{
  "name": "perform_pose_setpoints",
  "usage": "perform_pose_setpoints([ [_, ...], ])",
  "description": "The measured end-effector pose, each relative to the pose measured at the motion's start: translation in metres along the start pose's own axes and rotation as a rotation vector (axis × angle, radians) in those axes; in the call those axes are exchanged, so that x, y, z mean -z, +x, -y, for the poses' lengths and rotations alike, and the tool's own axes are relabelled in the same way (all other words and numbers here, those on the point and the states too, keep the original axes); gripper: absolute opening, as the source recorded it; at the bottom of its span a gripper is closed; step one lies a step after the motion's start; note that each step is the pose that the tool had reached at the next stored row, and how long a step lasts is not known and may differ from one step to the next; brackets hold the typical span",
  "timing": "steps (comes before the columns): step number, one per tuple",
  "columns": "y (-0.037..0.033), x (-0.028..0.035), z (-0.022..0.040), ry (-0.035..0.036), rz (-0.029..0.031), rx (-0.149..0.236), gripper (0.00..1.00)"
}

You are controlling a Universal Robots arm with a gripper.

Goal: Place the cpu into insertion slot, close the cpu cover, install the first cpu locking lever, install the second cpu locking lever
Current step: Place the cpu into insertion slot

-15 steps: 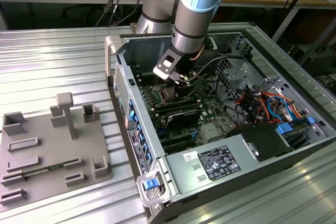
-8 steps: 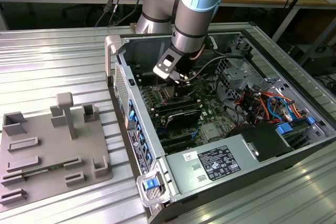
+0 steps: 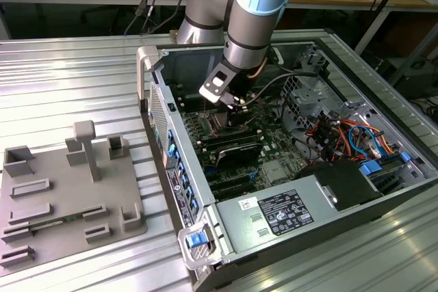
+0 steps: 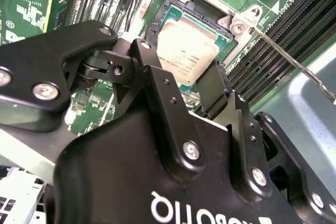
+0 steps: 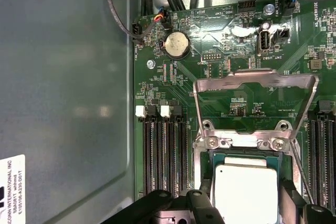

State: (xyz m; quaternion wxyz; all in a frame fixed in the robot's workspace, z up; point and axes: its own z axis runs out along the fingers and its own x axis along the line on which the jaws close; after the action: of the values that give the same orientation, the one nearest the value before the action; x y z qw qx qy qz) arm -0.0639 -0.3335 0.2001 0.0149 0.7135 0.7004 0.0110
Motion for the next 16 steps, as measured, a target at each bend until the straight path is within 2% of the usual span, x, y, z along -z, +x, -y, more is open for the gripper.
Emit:
perform_pose_setpoints([
  [3,0.0,-0.0007,0.0,-0.0001,-0.0006,0.015,0.55],
  [13,0.0001,-0.0017,0.0,-0.0002,-0.0012,0.008,0.55],
  [15,0.0001,-0.0018,0.0,-0.0002,-0.0011,0.008,0.56],
  [16,0.0001,-0.0017,0.0,-0.0002,-0.001,0.008,0.63],
])
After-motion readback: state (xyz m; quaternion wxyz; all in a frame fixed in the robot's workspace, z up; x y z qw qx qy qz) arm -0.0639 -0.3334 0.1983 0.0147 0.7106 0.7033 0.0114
